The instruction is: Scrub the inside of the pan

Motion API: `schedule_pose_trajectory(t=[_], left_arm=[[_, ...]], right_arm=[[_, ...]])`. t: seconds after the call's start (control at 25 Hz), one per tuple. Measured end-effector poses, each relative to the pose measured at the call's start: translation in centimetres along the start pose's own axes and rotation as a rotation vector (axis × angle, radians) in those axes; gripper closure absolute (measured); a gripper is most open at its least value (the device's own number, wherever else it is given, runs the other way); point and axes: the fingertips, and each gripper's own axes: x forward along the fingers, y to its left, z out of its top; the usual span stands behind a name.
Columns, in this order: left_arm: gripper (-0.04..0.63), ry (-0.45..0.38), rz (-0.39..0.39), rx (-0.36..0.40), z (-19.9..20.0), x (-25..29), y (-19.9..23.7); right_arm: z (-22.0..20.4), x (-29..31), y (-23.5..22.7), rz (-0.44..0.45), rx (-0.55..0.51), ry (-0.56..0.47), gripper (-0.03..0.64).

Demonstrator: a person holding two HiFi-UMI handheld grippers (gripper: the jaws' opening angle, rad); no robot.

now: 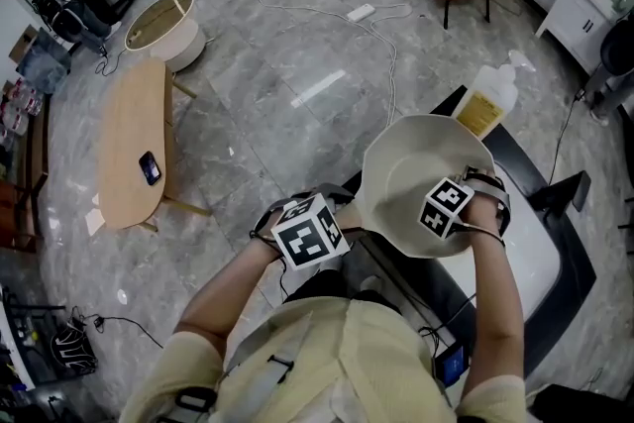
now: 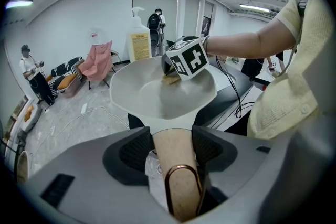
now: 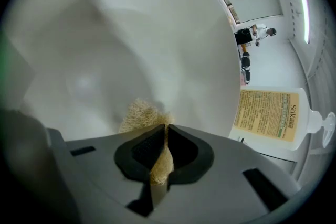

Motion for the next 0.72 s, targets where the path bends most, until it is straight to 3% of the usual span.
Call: schedule_pose_trajectory(t=[0.4, 0.72], left_arm=[[0.342, 0.001, -0.015, 0.007, 0.0, -0.3, 0.2], [0.348, 0.001, -0.024, 0.006, 0.0, 0.0, 0.5]], right_arm=[[-1.2, -2.5, 4.4, 0.207, -0.074, 0.008, 0.584], [0.8, -4.9, 8.4, 0.396, -0.102, -0.101, 0.584]])
